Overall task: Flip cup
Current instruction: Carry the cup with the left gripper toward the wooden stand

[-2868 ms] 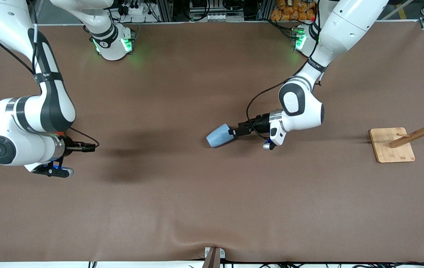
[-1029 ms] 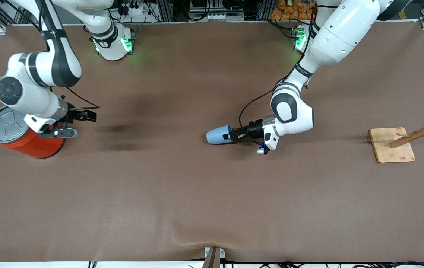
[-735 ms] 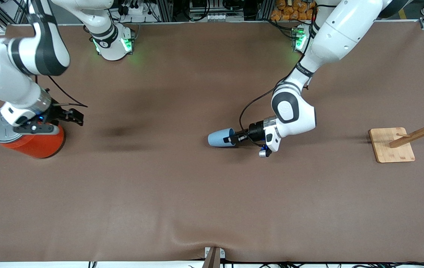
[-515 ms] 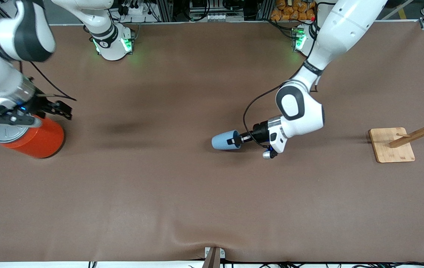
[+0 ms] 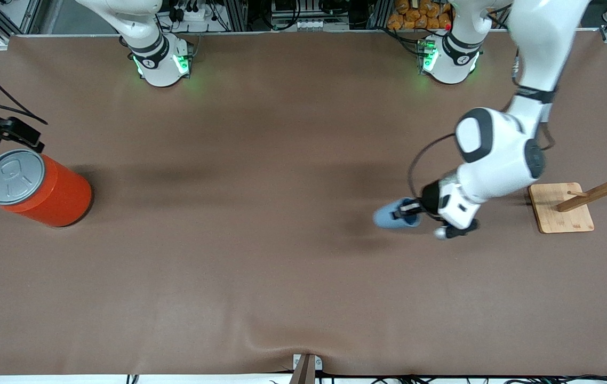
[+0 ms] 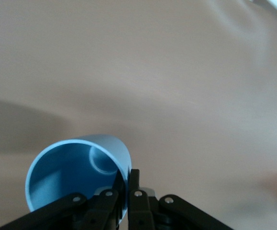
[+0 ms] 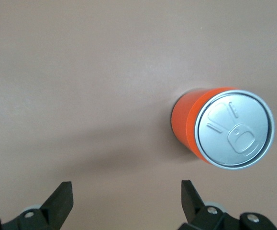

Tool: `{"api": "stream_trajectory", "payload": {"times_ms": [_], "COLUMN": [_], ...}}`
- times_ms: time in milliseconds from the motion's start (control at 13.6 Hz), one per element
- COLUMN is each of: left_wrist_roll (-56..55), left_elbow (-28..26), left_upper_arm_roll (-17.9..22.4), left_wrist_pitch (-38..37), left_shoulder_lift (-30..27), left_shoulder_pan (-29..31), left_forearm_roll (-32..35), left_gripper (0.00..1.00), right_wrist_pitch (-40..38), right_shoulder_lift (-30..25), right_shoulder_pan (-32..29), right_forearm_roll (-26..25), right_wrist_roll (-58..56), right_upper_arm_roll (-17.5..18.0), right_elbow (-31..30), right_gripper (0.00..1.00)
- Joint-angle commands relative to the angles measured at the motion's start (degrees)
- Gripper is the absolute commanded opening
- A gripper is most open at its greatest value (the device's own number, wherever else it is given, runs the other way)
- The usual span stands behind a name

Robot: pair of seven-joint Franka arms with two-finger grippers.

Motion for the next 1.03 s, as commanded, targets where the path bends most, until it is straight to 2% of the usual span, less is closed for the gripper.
{"api": "stream_trajectory", "payload": {"times_ms": [0, 221, 368, 588, 809, 956], "left_wrist_roll": [-0.86, -1.21, -1.21, -1.39, -2.09, -2.97], "left_elbow": [-1.35, -2.40, -4.59, -11.01, -12.25, -12.25], "left_upper_arm_roll": [-0.24, -0.24, -0.24, -0.24, -0.24, -0.33], "left_wrist_pitch": [-2.64, -2.56, -1.42, 7.44, 9.22, 9.22], "left_shoulder_lift": [-1.82, -1.64, -1.20, -1.91, -1.82, -0.68], "left_shoulder_pan": [4.11, 7.98, 10.44, 12.20, 11.95, 11.77], "left_forearm_roll": [8.66, 18.41, 19.40, 23.36, 25.29, 25.47], "left_gripper": [0.00, 0.00, 0.00, 0.00, 0.00, 0.00], "right_wrist_pitch": [-4.10, -3.84, -4.02, -4.54, -8.14, -7.89], "right_shoulder_lift": [3.65, 3.74, 3.74, 3.74, 3.13, 3.04], "right_shoulder_pan": [-0.17, 0.62, 0.97, 0.80, 0.88, 2.46], "right_forearm_roll": [1.32, 4.05, 3.70, 2.56, 2.56, 2.38], "right_wrist_roll": [0.51, -0.54, -3.60, -13.88, -14.44, -14.00], "right_upper_arm_roll": [1.11, 1.20, 1.20, 1.20, 0.94, 0.06], "right_elbow": [7.77, 8.57, 9.89, 9.54, 9.46, 9.54], "right_gripper": [1.00, 1.00, 1.00, 1.00, 1.00, 1.00]}}
